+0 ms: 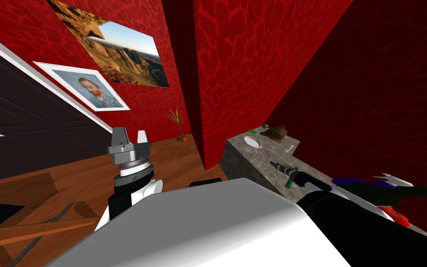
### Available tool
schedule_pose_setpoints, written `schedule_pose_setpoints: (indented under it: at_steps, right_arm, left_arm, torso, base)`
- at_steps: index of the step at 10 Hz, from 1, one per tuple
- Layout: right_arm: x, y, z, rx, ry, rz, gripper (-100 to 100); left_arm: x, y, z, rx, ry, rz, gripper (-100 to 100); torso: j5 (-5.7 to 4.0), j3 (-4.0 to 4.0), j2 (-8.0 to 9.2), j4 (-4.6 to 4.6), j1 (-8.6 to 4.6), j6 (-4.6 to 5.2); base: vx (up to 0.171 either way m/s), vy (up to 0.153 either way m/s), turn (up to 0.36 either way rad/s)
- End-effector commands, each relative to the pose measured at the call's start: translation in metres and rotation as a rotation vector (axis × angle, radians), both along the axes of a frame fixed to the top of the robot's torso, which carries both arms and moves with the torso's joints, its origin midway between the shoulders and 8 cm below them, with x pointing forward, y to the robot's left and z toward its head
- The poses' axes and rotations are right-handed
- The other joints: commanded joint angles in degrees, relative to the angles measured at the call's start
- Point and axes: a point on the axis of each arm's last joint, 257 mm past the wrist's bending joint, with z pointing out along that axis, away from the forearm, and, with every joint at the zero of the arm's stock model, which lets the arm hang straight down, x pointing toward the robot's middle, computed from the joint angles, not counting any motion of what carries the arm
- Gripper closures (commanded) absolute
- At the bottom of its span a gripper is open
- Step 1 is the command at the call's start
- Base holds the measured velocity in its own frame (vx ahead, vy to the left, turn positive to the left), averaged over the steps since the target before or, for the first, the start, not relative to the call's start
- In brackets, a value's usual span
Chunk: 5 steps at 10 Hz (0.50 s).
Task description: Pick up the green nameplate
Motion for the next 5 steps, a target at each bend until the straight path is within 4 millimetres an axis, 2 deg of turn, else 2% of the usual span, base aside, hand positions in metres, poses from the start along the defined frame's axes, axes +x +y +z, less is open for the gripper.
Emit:
schedule_pose_setpoints:
  at_steps: [1, 2, 3, 5]
  right_arm:
    - [-0.025, -0.03, 0.003, -0.069, 0.095, -0.017, -100]
    - [-0.041, -0.048, 0.005, -0.108, 0.151, -0.031, -100]
    - [-0.041, -0.048, 0.005, -0.108, 0.151, -0.031, -100]
    - [-0.069, -0.077, 0.011, -0.172, 0.253, -0.052, -100]
  left_arm:
    - [0.0, 0.0, 0.0, 0.0, 0.0, 0.0, 0]
    - [0.0, 0.0, 0.0, 0.0, 0.0, 0.0, 0]
    - [0.0, 0.0, 0.0, 0.0, 0.0, 0.0, 0]
    - [0.0, 0.0, 0.0, 0.0, 0.0, 0.0, 0]
  torso:
    - [0.0, 0.0, 0.0, 0.0, 0.0, 0.0]
    - [0.0, 0.0, 0.01, 0.0, 0.01, 0.02]
    - [0.01, 0.01, 0.02, 0.01, 0.02, 0.03]
    - [-0.01, 0.01, 0.02, 0.01, -0.05, 0.02]
  base:
    - [-0.017, 0.035, 0.19]
    - [-0.017, 0.032, 0.126]
    - [-0.014, 0.018, 0.028]
    - [-0.022, 0.018, 0.108]
